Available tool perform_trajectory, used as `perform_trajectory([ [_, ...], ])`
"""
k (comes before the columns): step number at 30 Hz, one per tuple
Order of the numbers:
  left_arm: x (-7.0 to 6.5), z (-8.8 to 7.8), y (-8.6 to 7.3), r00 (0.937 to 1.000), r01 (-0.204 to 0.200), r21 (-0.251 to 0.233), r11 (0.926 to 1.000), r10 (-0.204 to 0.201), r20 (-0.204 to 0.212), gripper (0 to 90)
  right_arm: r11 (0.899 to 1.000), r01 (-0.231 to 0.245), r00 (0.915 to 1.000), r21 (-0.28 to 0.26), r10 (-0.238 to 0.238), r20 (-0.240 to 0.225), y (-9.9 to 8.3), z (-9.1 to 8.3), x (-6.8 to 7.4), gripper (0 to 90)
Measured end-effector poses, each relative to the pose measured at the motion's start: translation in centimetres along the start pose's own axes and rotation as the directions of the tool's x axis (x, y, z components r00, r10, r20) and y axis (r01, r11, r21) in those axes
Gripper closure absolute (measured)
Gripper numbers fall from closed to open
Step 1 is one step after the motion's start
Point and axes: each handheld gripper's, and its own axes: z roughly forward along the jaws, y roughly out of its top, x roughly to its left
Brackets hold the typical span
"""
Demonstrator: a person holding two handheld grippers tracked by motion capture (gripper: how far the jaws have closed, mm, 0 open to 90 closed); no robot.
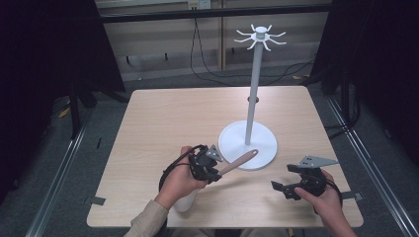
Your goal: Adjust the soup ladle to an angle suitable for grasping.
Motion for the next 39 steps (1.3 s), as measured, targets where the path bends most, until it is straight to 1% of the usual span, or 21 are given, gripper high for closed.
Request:
perform_trajectory([
  [4,0.4,-0.8,-0.2,0.9996,0.026,-0.047,0.9985,-0.026,-0.007,78.6,1.000,0.000,1.0000,0.001,0.000,0.001,0.0,0.0,0.0,7.0],
  [8,0.7,-1.6,-0.3,0.9977,0.064,-0.102,0.9927,-0.066,-0.016,78.6,1.000,-0.001,1.0000,0.001,0.001,0.002,0.0,0.0,-0.1,7.0],
  [11,1.1,-2.2,-0.5,0.9964,0.080,-0.138,0.9872,-0.083,-0.019,78.6,1.000,0.000,1.0000,0.001,0.000,-0.001,0.0,0.0,0.0,7.0],
  [12,1.2,-2.6,-0.5,0.9961,0.079,-0.144,0.9864,-0.084,-0.029,78.7,1.000,-0.001,1.0000,0.003,0.001,0.001,0.0,0.0,0.0,7.0],
  [15,1.4,-3.2,-0.6,0.9936,0.101,-0.197,0.9753,-0.109,-0.030,78.7,1.000,-0.002,1.0000,0.004,0.002,0.001,-0.1,0.0,0.0,7.0],
  [17,1.5,-3.5,-0.7,0.9901,0.127,-0.236,0.9634,-0.137,-0.028,78.7,1.000,-0.003,1.0000,0.005,0.003,0.001,-0.1,0.1,0.0,7.0],
  [18,1.6,-3.9,-0.8,0.9886,0.130,-0.252,0.9590,-0.145,-0.042,78.7,1.000,-0.003,1.0000,0.004,0.003,0.001,-0.1,0.1,0.0,7.1],
  [19,1.6,-3.9,-0.8,0.9886,0.130,-0.252,0.9590,-0.145,-0.042,78.7,1.000,-0.003,1.0000,0.004,0.003,0.001,-0.1,0.1,0.0,7.1],
  [20,1.7,-4.0,-0.9,0.9863,0.136,-0.283,0.9495,-0.157,-0.051,78.7,1.000,-0.002,1.0000,0.004,0.002,0.000,-0.1,0.1,0.0,7.0],
  [21,1.7,-4.2,-1.0,0.9855,0.139,-0.299,0.9439,-0.162,-0.051,78.7,1.000,-0.004,1.0000,0.004,0.004,0.000,-0.1,0.1,0.0,7.0],
  [22,1.8,-4.4,-1.1,0.9835,0.149,-0.341,0.9282,-0.175,-0.046,78.7,1.000,-0.004,1.0000,0.004,0.004,0.002,-0.1,0.1,0.0,7.0],
  [25,1.9,-4.7,-1.2,0.9828,0.148,-0.351,0.9246,-0.177,-0.052,78.7,1.000,-0.004,1.0000,0.005,0.004,0.002,-0.1,0.1,0.0,7.0],
  [26,1.9,-4.7,-1.2,0.9810,0.154,-0.378,0.9129,-0.187,-0.053,78.7,1.000,-0.004,1.0000,0.005,0.004,0.002,-0.1,0.1,0.0,7.0],
  [27,2.0,-4.8,-1.2,0.9809,0.154,-0.381,0.9114,-0.188,-0.051,78.7,1.000,-0.003,1.0000,0.004,0.003,0.002,-0.1,0.1,0.1,7.0],
  [30,2.1,-5.2,-1.3,0.9788,0.162,-0.408,0.8985,-0.199,-0.049,78.7,1.000,-0.003,1.0000,0.003,0.003,0.002,-0.1,0.1,0.0,7.0],
  [31,2.2,-5.3,-1.3,0.9778,0.165,-0.422,0.8915,-0.204,-0.048,78.7,1.000,-0.003,1.0000,0.003,0.003,0.002,-0.1,0.1,0.0,7.0],
  [32,2.2,-5.5,-1.3,0.9770,0.167,-0.430,0.8873,-0.207,-0.050,78.7,1.000,-0.001,1.0000,0.003,0.001,0.000,-0.1,0.1,0.0,7.1],
  [34,2.2,-5.8,-1.3,0.9753,0.164,-0.442,0.8818,-0.212,-0.061,78.7,1.000,-0.002,1.0000,0.004,0.002,0.001,-0.1,0.1,0.0,7.0],
  [35,2.2,-5.9,-1.2,0.9747,0.170,-0.446,0.8786,-0.217,-0.055,78.7,1.000,-0.001,1.0000,0.004,0.001,0.001,-0.1,0.1,0.0,7.0],
  [37,2.3,-6.1,-1.1,0.9723,0.173,-0.462,0.8698,-0.226,-0.061,78.7,1.000,-0.001,1.0000,0.003,0.001,0.001,-0.1,0.1,0.0,7.0],
  [39,2.5,-6.4,-1.0,0.9710,0.176,-0.461,0.8699,-0.230,-0.064,78.6,1.000,-0.001,1.0000,0.003,0.001,0.000,0.0,0.1,0.0,7.0],
])
